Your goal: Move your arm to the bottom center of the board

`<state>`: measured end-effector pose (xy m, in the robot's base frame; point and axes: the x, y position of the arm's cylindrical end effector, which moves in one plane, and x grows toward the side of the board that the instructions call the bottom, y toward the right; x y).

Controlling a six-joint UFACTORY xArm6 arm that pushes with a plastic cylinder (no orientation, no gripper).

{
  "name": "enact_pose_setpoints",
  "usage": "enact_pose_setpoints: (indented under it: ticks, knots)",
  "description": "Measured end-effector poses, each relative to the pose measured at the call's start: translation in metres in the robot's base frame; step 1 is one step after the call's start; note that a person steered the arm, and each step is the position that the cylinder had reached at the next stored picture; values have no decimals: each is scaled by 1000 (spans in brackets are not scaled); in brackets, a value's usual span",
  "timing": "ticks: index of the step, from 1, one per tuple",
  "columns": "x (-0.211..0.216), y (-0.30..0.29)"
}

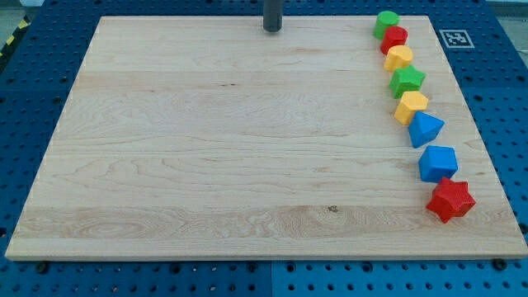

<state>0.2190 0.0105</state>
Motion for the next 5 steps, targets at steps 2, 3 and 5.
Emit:
enact_pose_setpoints:
  ticks: [2,3,5]
  knots:
    - [37,-7]
    - [127,-18]
    - [335,-11]
